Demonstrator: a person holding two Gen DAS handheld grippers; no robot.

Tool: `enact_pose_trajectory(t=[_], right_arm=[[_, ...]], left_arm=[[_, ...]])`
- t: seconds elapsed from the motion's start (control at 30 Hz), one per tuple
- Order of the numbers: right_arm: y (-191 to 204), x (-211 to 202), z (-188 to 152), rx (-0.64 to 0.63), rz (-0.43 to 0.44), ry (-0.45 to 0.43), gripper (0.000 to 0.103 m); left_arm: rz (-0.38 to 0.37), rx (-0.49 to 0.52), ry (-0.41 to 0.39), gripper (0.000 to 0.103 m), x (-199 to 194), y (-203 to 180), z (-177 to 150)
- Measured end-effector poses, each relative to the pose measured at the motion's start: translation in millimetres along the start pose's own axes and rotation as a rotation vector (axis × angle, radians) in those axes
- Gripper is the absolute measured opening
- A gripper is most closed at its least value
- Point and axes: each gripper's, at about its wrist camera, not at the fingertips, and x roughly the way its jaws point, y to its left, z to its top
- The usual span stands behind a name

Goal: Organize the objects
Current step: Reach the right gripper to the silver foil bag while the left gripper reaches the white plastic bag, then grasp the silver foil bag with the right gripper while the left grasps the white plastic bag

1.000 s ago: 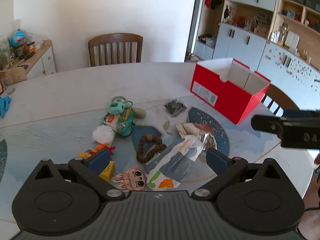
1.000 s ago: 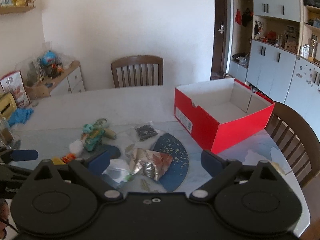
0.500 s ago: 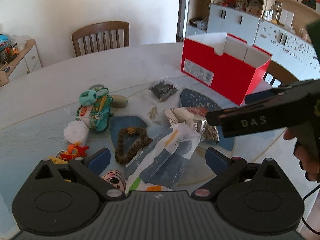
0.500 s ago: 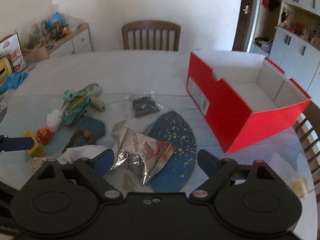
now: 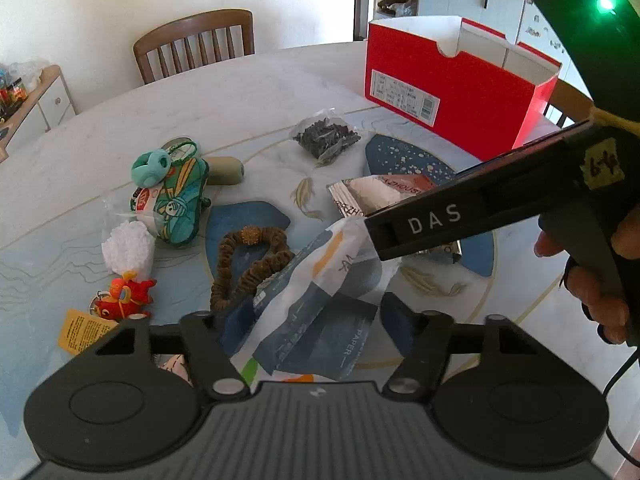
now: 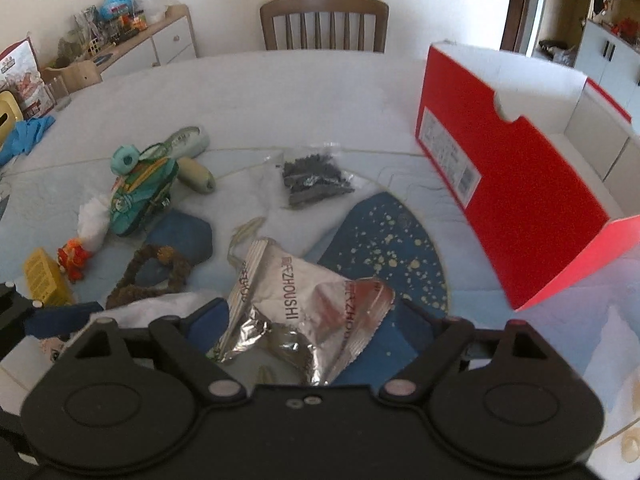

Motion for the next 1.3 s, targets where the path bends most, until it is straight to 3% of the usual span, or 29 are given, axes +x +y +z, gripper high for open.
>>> enact_pose_trajectory(t=[0.1,0.23,0.37,0.57,0.9,1.3], right_arm=[[-2,2,0,0.008,0.020,0.011,0.085],[-4,1,0,0.021,0.063,0.017,0.072],[-4,-2,-1,0.017,0.080,0.009,0.060],[-10,-9,-3,0.001,0.111,0.001,0.043],[-31,-37,-5,-0.011,0.141,-0.039,0.040],[-73,-107,29,-0.057,0.162,-0.162,0.040]], left_arm=[[0.012,-0.003,0.002,0.054,0,-1,1],[0.020,-0.002,-0.004,0.041,-2,-2,3],[0.033,-0.005,-0.001,0.034,-3,-4,5],[0.026,-0.034,-0.018,0.031,-13,-7,12],[0.027,-0.097,-0.054,0.030,-36,-12,34],[0.014,-0.117,-0.119,0.030,-64,-35,84]])
